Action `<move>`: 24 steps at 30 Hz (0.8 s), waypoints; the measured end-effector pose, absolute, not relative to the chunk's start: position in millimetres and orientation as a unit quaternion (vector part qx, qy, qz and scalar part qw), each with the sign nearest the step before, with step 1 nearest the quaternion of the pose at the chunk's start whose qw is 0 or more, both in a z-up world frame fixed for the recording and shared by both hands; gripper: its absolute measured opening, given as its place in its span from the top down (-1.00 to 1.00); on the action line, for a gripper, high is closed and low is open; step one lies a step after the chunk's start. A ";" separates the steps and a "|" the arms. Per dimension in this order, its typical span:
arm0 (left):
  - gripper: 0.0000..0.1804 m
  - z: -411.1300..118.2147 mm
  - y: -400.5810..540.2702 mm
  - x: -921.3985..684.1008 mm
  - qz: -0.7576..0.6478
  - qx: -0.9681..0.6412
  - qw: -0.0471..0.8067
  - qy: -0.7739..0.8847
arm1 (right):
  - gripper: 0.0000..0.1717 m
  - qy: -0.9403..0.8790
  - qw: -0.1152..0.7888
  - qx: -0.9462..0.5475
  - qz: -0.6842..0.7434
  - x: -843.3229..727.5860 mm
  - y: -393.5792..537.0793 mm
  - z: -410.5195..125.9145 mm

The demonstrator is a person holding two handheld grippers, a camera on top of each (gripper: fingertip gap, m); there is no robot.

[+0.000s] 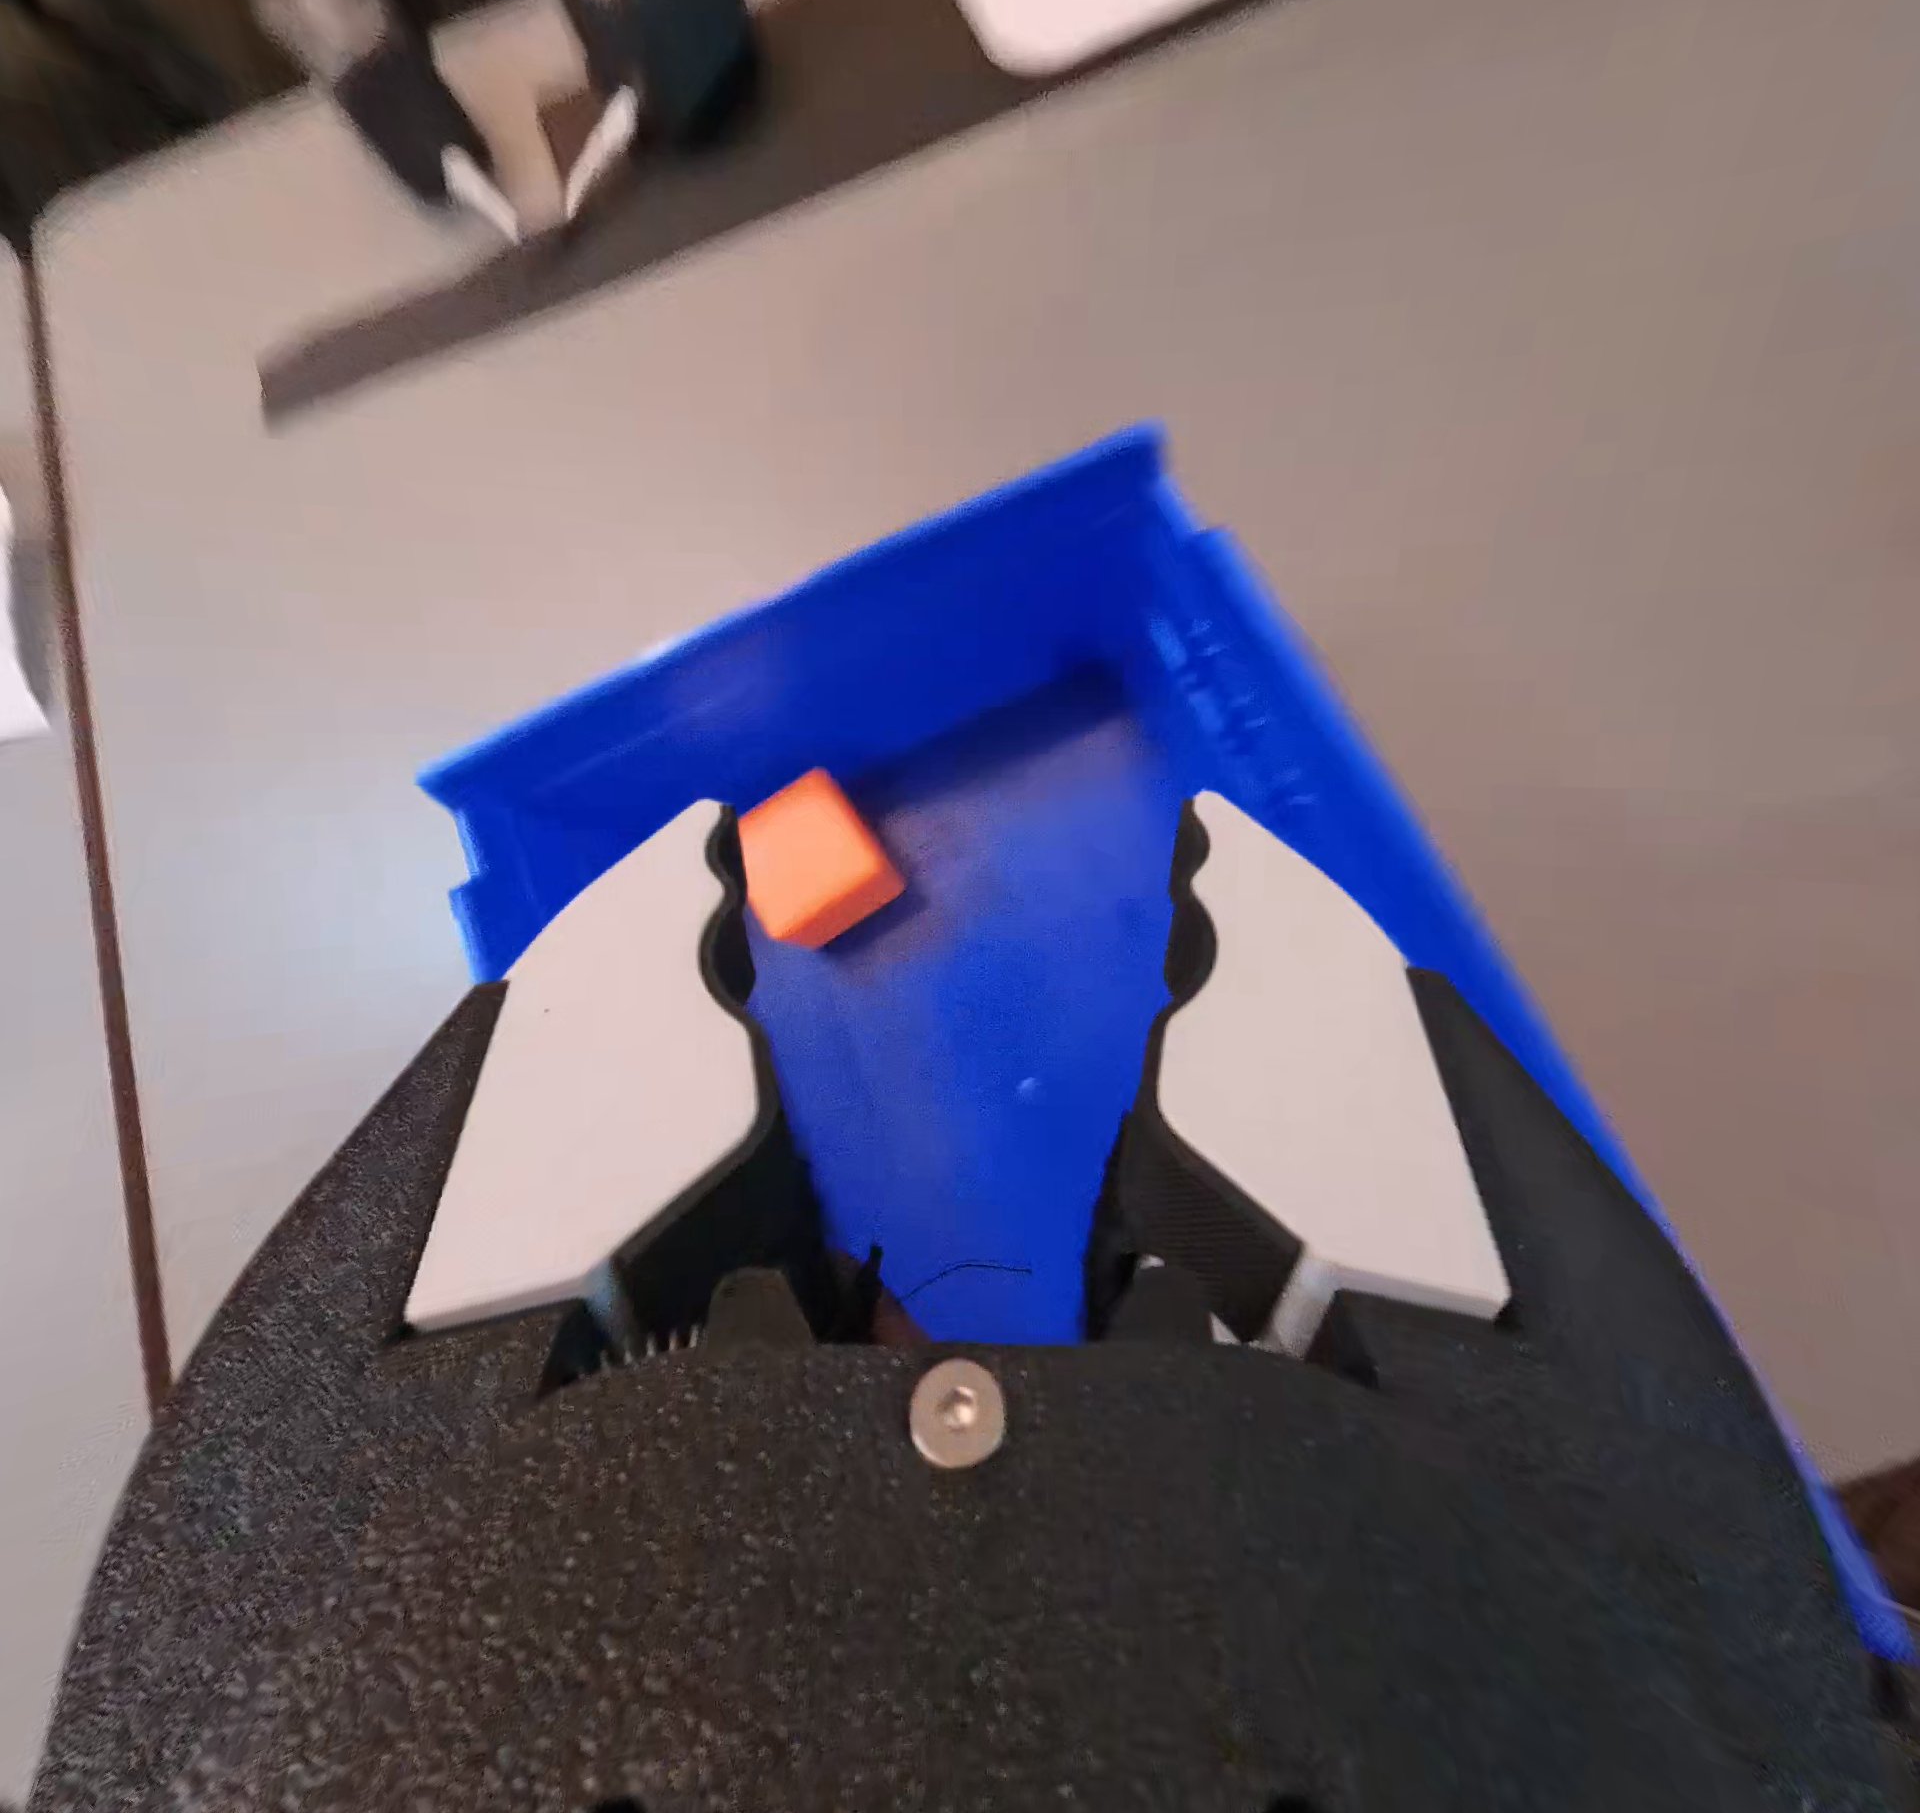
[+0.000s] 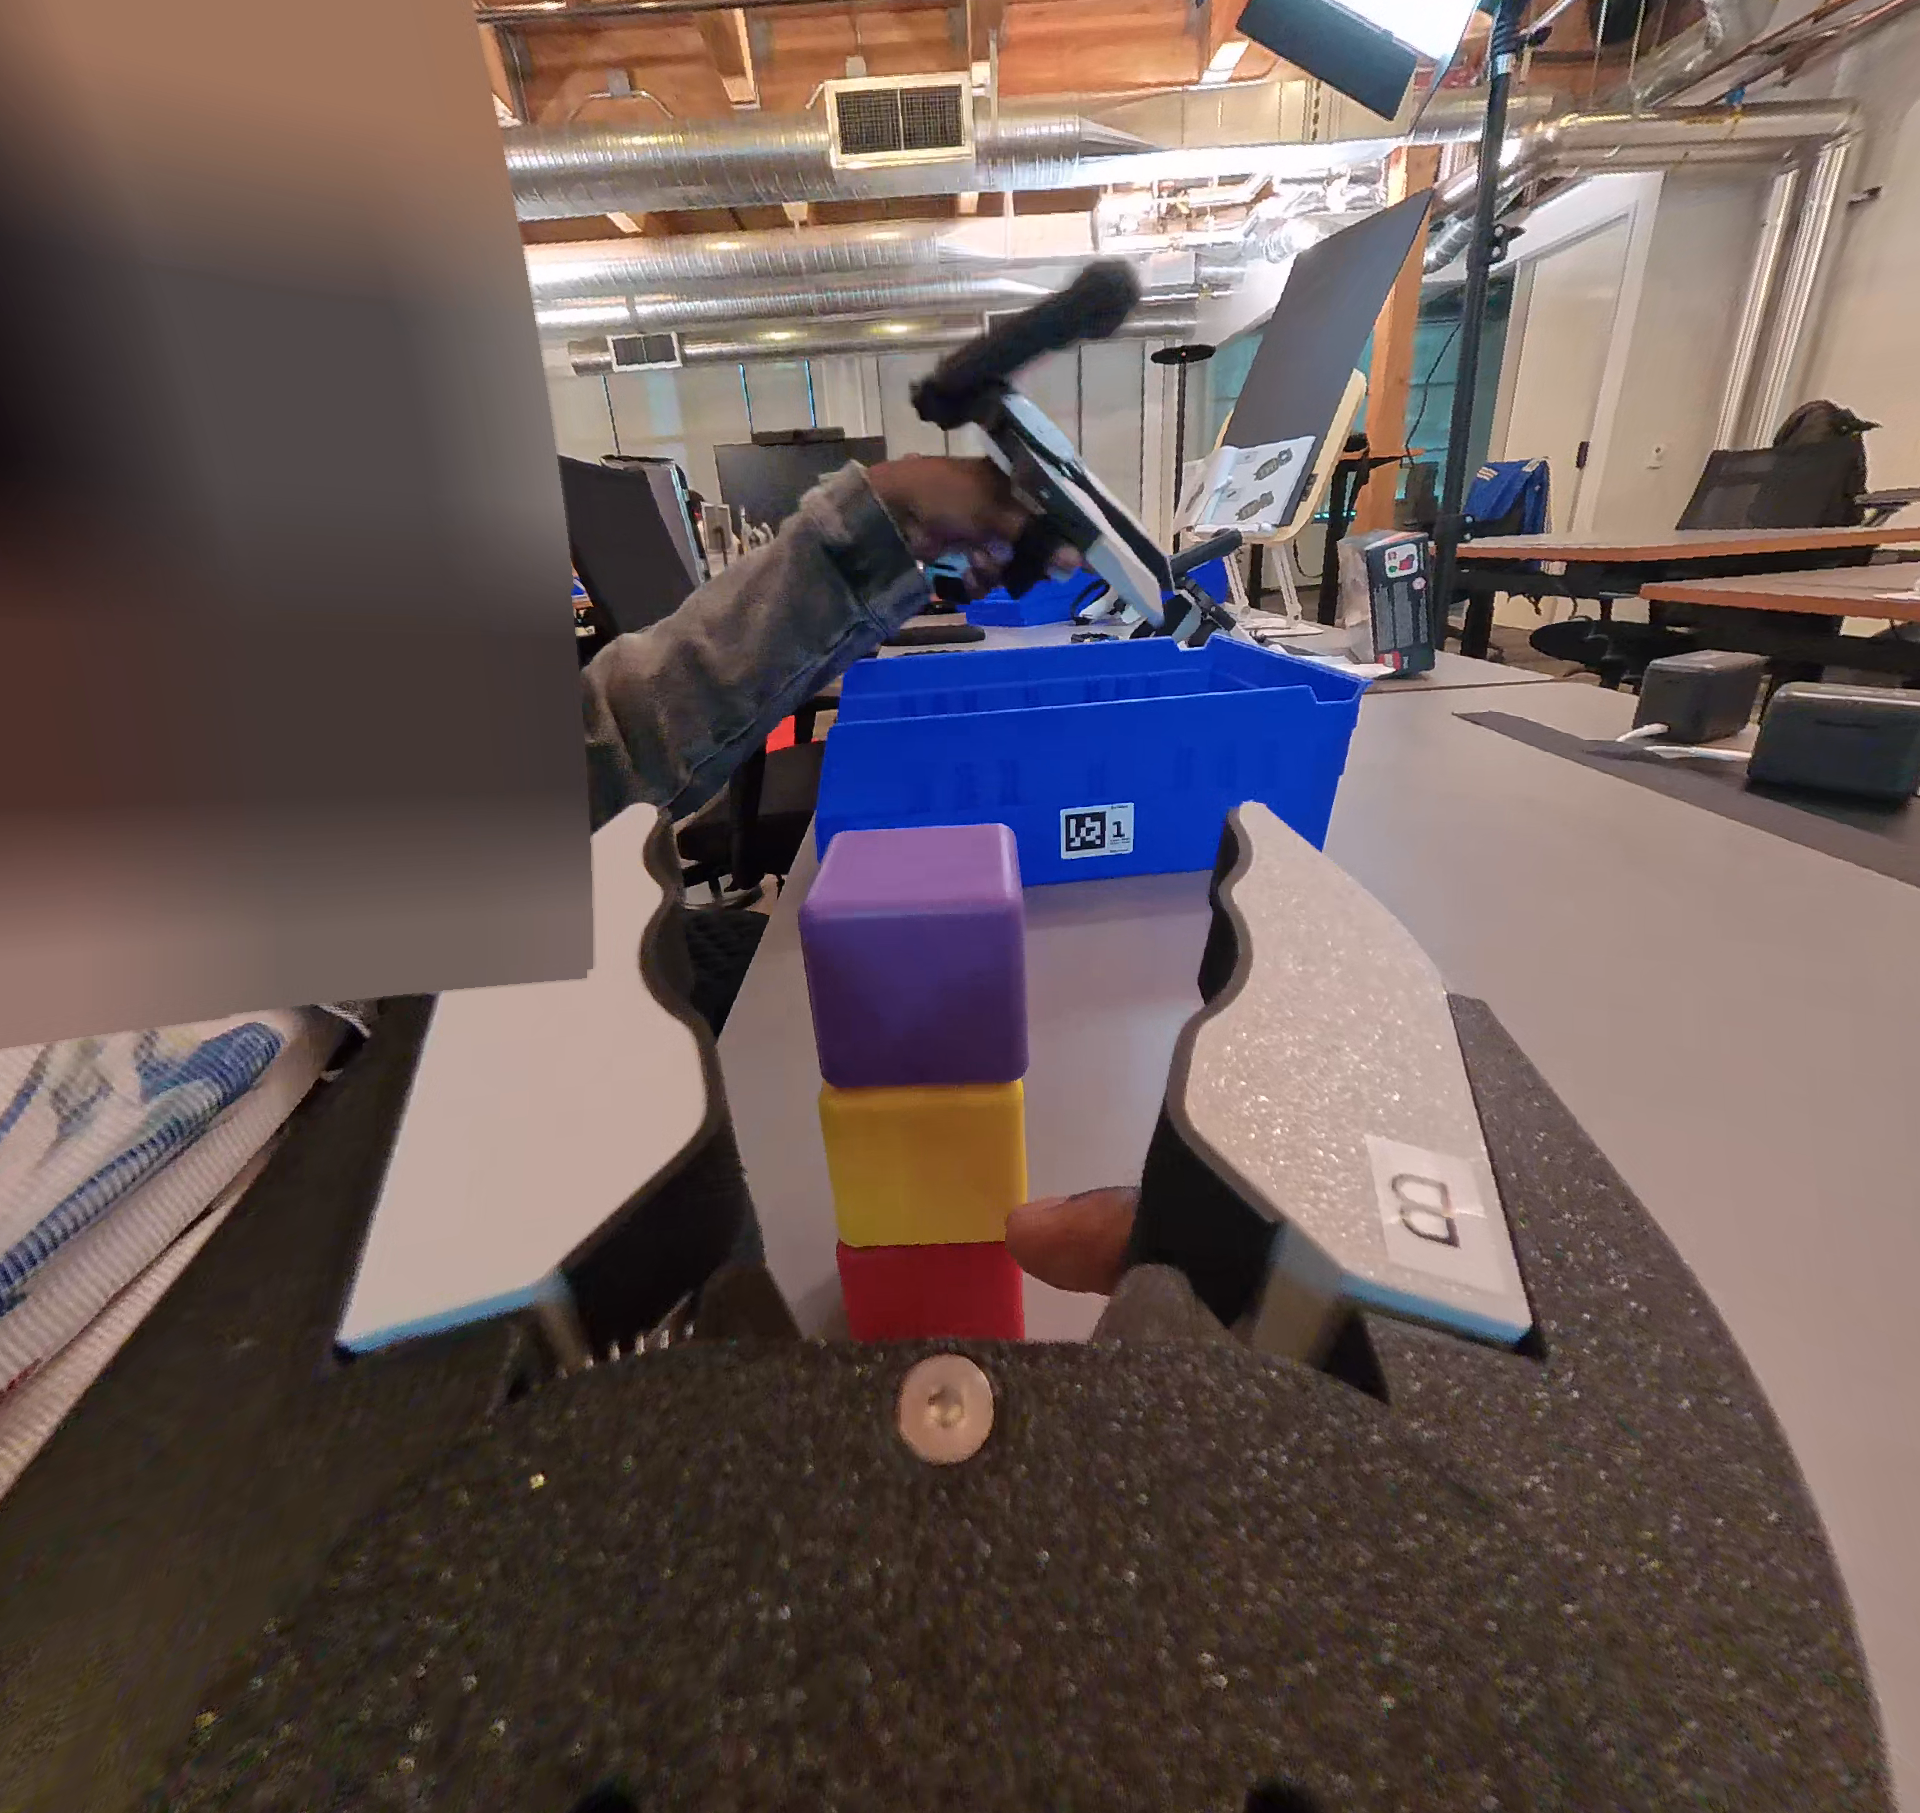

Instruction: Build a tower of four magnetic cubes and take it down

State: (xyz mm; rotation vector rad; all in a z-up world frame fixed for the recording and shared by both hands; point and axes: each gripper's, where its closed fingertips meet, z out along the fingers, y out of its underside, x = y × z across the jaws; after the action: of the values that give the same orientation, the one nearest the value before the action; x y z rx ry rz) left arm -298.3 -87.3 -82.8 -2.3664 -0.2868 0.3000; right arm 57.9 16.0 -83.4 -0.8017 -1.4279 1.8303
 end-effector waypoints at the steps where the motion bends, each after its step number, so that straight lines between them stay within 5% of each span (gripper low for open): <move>1: 0.14 -101.1 -89.4 -312.8 0.118 -0.928 0.328 -0.129 | -0.13 -0.548 0.336 -0.309 0.701 57.5 16.3 -84.1; 10: 0.12 -186.7 -89.4 -362.3 0.091 -0.952 0.196 -0.217 | -0.09 -0.548 0.341 -0.316 0.696 57.3 19.3 -86.3; 15: 0.39 -205.4 -88.2 -367.7 0.066 -0.953 0.188 -0.229 | -0.09 -0.553 0.343 -0.319 0.689 56.3 19.0 -88.6; 19: 0.41 -165.4 -74.2 -353.0 0.031 -0.919 0.328 -0.216 | -0.06 -0.553 0.345 -0.318 0.688 56.3 18.9 -88.5; 24: 0.42 -24.8 -48.5 -239.6 -0.182 -0.742 0.640 -0.084 | 0.02 -0.559 0.392 -0.307 0.663 56.4 18.9 -82.7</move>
State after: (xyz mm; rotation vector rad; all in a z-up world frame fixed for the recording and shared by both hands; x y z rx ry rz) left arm -239.6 -48.5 -24.8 -1.6915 -0.1914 -0.4156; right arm 56.4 18.9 -82.7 -0.7798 -1.4203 1.6836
